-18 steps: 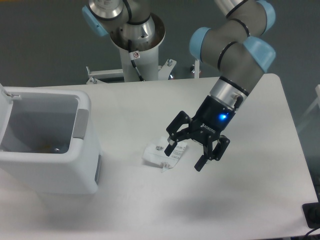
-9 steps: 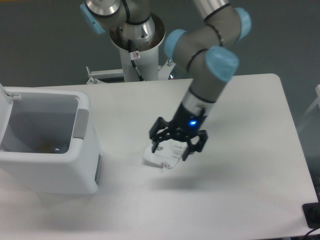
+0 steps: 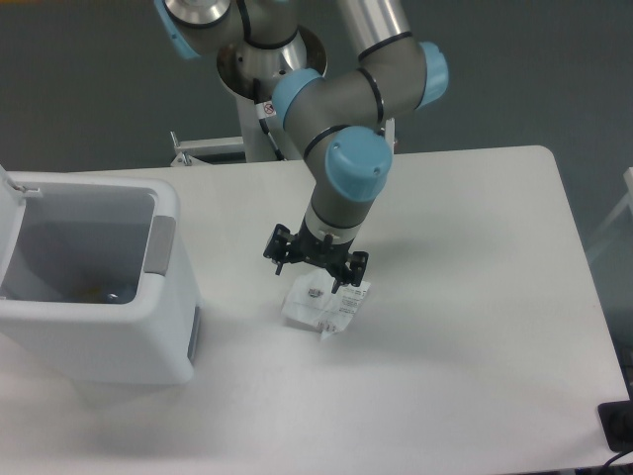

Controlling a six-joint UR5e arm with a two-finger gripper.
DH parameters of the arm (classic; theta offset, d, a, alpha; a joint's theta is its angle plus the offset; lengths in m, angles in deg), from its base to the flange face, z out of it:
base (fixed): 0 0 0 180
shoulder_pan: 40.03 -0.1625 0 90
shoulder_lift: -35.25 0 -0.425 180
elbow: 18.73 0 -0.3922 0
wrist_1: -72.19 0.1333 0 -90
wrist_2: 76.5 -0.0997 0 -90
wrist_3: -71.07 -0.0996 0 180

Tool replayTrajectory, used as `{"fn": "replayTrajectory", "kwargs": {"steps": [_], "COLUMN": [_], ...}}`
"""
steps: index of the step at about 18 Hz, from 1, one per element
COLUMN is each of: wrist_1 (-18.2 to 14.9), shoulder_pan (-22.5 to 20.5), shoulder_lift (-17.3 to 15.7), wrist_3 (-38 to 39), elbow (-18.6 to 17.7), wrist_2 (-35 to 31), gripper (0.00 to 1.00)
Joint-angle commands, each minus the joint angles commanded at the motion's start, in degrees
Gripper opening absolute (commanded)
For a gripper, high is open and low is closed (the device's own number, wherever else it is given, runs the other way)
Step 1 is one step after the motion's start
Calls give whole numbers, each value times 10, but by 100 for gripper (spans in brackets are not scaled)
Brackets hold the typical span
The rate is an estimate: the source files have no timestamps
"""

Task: Place the trash in the trash can
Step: 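Move the open gripper back over the white paper wrapper, then lower onto the paper wrapper, close the gripper and lift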

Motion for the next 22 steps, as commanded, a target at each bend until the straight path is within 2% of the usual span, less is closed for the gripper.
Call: {"fn": "replayTrajectory", "kwargs": {"steps": [2,5,6,7,8,9,10,11,17,22], "wrist_1": [17,40,43,44,50,60,61,61,76,76], "shoulder_pan": [15,23,23,23,24,23,23,23,22,19], "shoulder_lift": [13,18,18,19,21,21,21,19,19,18], "wrist_3": [0,1,0,-3,-4,-3,-3,-2,4,10], "elbow": [-1,-16,-16,-11,-10,-8,-7,-7,7,43], "wrist_2": [-37,-46,-47,-47,-49,-56,-56,-60,-62,-56], "gripper": [100,100,93,78,55,25,10,0,0,0]}}
